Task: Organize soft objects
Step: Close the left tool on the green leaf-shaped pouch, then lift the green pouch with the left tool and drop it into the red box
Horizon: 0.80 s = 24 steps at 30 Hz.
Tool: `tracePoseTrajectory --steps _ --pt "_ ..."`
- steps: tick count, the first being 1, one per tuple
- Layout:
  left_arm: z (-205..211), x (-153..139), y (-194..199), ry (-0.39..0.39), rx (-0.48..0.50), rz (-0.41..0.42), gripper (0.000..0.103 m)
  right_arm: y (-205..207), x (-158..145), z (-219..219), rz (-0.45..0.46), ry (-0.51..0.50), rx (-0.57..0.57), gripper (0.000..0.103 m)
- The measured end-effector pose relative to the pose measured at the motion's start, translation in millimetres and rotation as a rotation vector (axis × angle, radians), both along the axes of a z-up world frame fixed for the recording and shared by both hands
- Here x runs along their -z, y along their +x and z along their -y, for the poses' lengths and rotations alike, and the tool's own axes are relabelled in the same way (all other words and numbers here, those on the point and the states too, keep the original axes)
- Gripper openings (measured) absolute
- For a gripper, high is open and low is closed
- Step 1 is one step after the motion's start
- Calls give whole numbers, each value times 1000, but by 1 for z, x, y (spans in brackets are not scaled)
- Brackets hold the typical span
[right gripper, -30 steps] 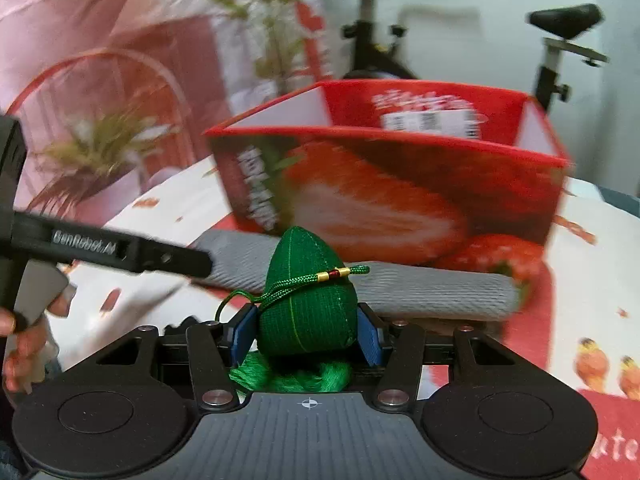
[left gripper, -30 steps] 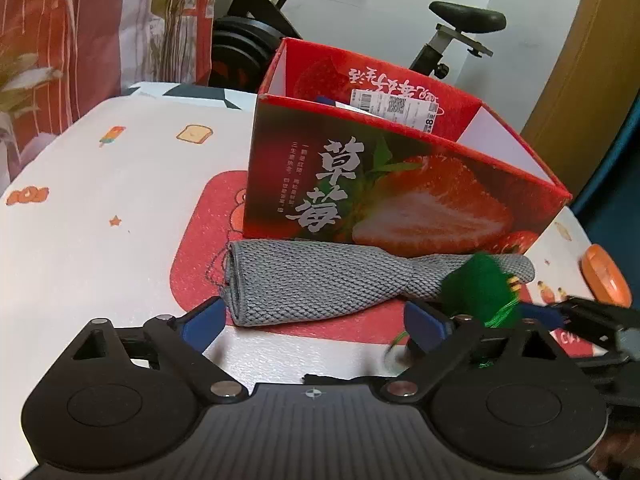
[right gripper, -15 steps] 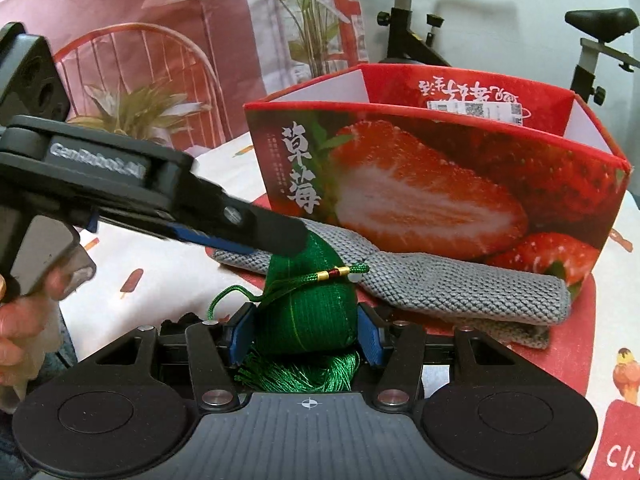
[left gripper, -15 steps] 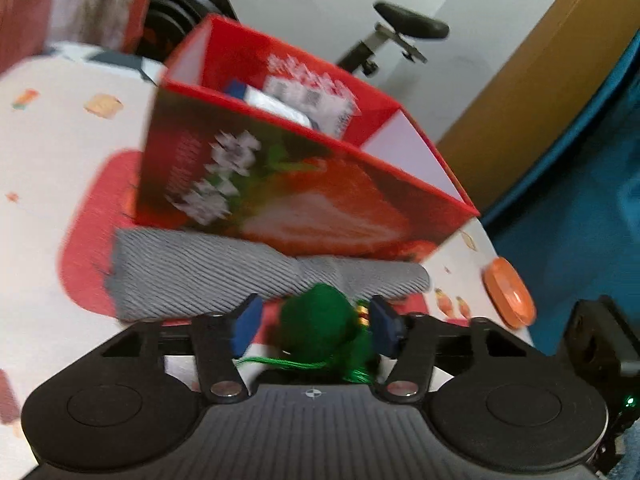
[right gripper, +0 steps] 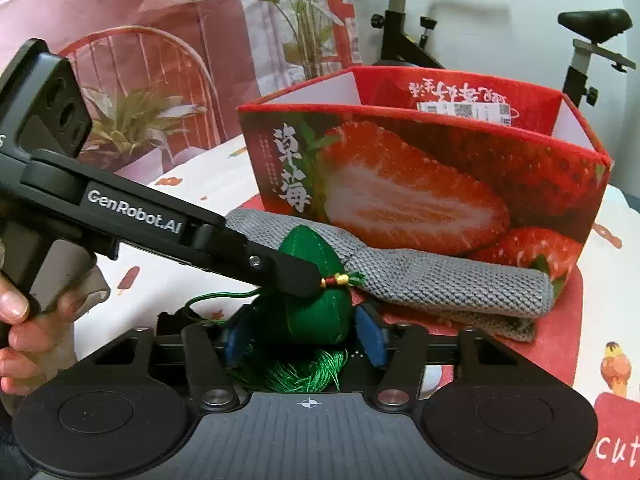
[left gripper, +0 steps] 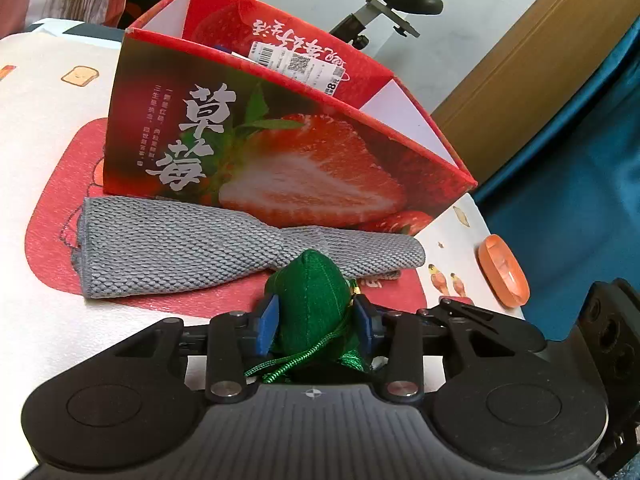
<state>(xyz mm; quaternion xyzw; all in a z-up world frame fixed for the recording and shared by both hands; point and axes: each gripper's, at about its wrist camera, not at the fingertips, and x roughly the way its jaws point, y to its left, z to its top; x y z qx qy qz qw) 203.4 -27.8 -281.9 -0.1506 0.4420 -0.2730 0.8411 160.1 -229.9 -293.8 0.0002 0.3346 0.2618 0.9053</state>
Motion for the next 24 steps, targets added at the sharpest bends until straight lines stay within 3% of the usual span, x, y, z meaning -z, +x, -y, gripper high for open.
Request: tracePoseTrajectory --steps 8,17,24 --pt "-6 -22 4 -39 -10 22 42 3 -39 -3 103 -34 -35 46" --pt "-8 -121 18 -53 19 274 42 32 -136 10 304 28 -59 45" --pt "5 -176 40 -70 4 421 42 69 -188 8 432 -32 -68 45"
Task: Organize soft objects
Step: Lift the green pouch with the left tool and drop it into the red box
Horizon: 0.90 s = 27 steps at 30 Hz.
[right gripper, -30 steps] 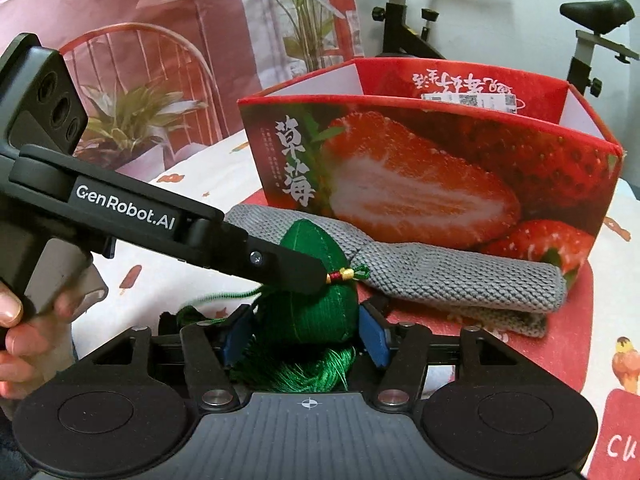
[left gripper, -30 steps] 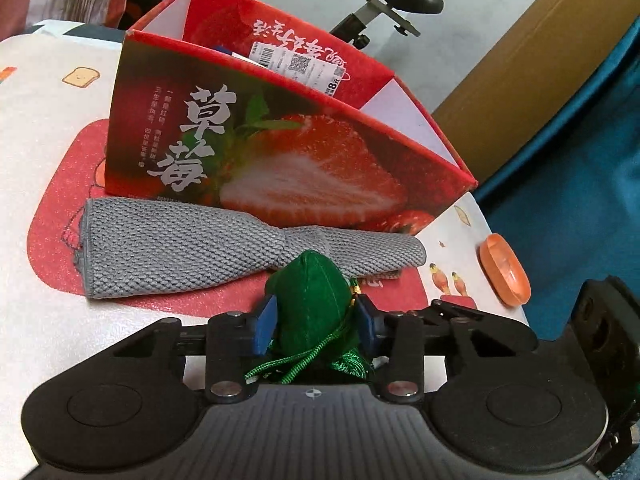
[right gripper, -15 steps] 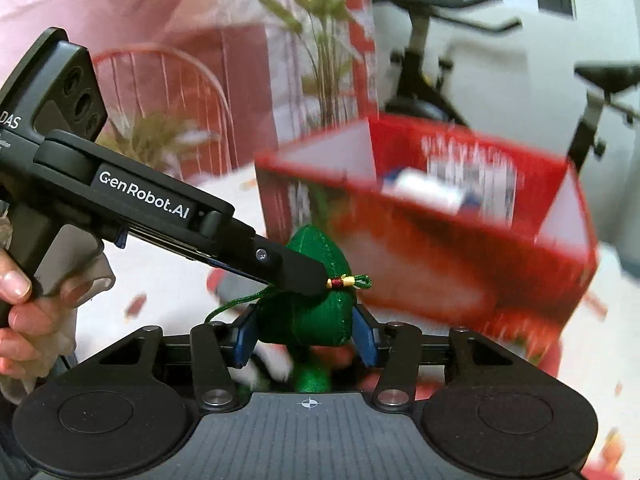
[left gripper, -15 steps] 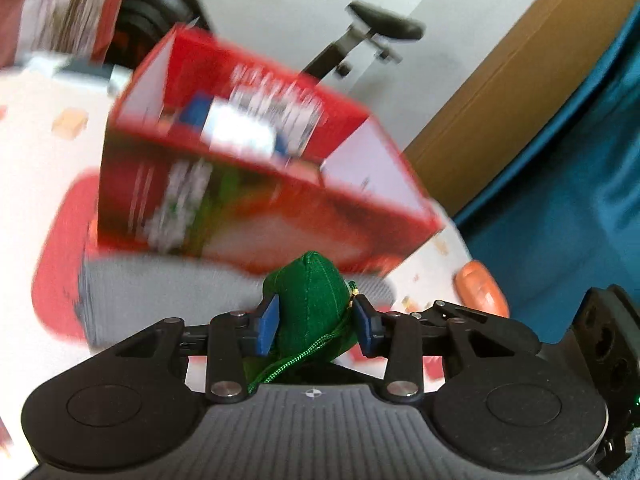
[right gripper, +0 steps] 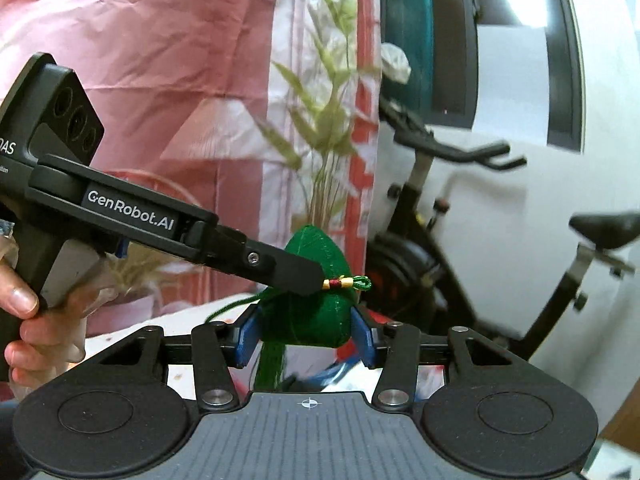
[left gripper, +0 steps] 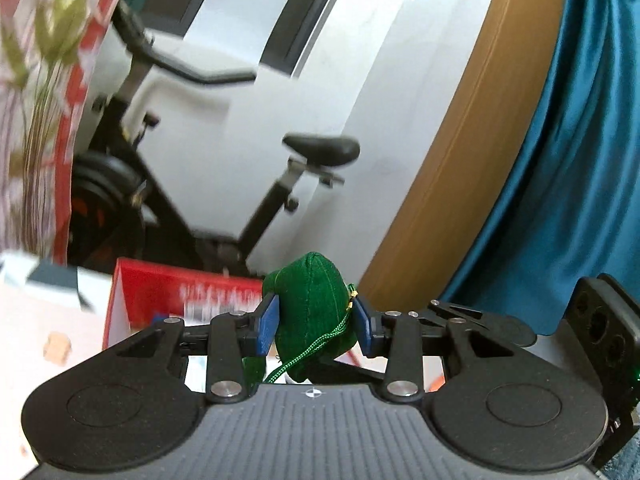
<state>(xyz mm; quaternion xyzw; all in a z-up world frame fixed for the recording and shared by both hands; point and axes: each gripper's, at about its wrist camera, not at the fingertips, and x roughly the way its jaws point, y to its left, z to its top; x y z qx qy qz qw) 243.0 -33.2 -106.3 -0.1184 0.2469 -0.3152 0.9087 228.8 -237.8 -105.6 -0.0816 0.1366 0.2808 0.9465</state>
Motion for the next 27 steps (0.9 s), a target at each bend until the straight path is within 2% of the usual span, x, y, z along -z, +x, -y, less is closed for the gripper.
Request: tracePoseTrajectory --steps 5,9,13,19,24,27 --pt "10 -15 20 -2 -12 59 42 24 -13 3 23 5 6 45" --pt "11 -18 36 4 6 62 42 34 -5 7 14 8 18 45" --pt "16 -9 45 27 23 38 42 47 14 13 -51 19 46 45" --pt "33 30 71 59 60 -78 42 61 59 32 -194 19 129 45" --pt "52 72 98 29 118 -220 41 71 92 55 -327 53 217 45" --pt "66 90 105 54 140 -260 41 76 107 66 -387 83 256 45"
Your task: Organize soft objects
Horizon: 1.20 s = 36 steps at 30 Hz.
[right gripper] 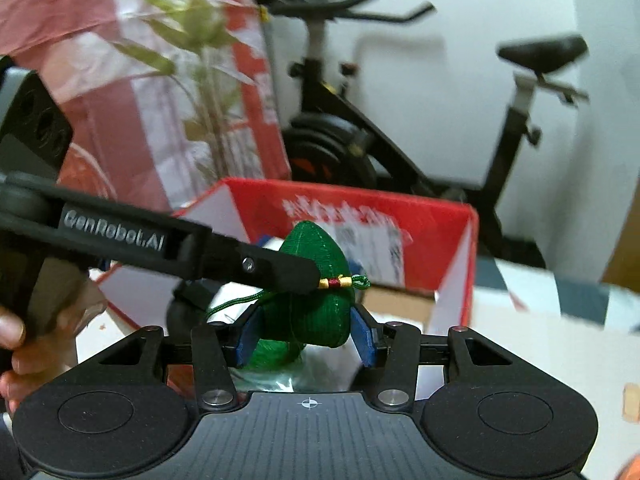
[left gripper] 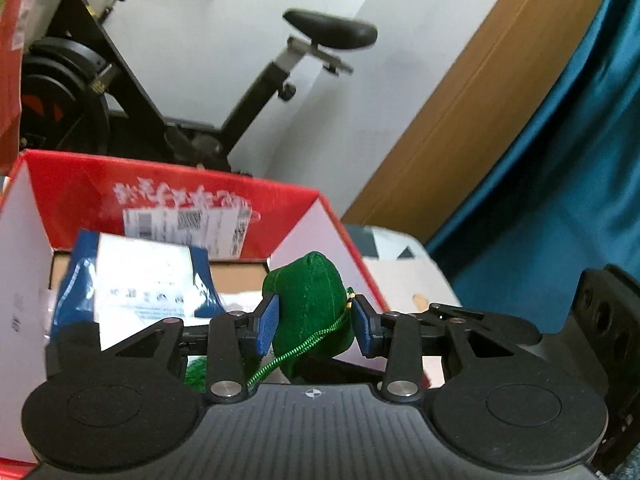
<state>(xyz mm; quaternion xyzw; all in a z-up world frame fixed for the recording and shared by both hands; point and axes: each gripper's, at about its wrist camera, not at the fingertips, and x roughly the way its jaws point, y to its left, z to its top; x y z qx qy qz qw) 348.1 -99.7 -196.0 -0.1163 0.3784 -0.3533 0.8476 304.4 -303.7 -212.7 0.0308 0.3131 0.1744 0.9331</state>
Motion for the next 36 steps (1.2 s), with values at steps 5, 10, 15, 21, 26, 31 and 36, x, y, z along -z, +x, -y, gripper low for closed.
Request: tracePoseTrajectory --steps 5,10,15,21,26,31,36 --pt "17 15 6 56 10 -11 45 -1 10 13 -21 29 83 46" --pt "12 12 0 92 -11 51 49 -10 5 23 6 15 122 47" --pt "-2 0 -6 128 -68 94 58 -26 -7 27 58 28 134 48" --pt "-28 -19 -33 181 -110 178 64 -55 -14 19 114 33 123 52" --pt "-54 -25 -66 211 -133 213 65 -80 -11 8 132 44 109 52" --pt "-80 -15 -101 224 -160 183 69 -102 -2 -2 125 69 98 52" --pt "-100 4 -133 234 -179 128 69 -118 14 -12 95 62 78 52"
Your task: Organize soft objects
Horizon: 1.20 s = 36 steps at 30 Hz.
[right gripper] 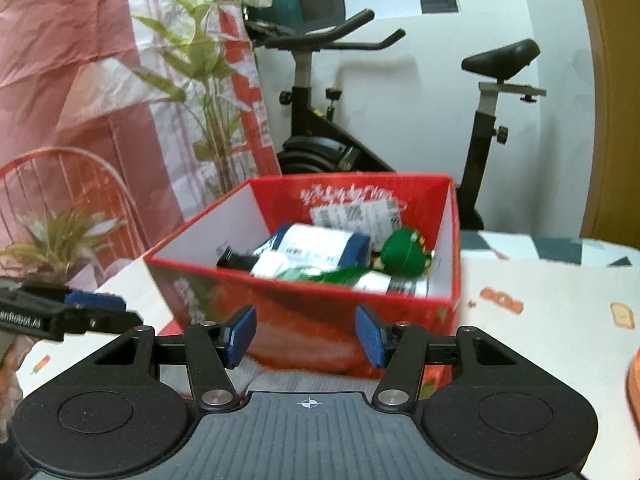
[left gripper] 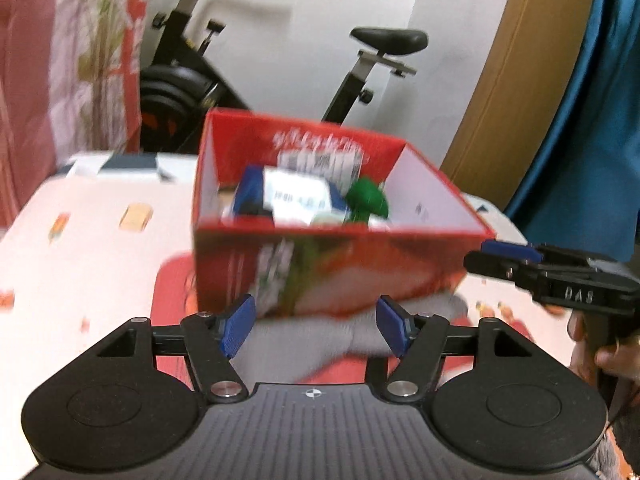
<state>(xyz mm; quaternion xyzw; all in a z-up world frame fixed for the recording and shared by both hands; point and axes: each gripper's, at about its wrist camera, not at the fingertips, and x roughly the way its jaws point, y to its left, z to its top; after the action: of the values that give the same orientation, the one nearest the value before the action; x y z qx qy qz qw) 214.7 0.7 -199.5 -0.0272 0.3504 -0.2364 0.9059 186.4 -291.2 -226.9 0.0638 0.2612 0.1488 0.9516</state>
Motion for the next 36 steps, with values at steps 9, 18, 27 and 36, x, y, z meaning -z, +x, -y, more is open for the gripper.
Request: tracePoseTrajectory --steps 9,18,27,36 --pt "-19 42 -38 24 -21 -142 69 -19 38 -12 -102 -21 -33 52" --pt "-10 63 -50 93 57 -226 71 -29 72 -32 -196 -61 -87 52" --pt "5 80 -52 221 117 -249 72 -26 81 -29 -235 -56 -71 52" --pt "-14 88 -36 267 -25 -229 73 -27 90 -29 -263 -44 -65 52"
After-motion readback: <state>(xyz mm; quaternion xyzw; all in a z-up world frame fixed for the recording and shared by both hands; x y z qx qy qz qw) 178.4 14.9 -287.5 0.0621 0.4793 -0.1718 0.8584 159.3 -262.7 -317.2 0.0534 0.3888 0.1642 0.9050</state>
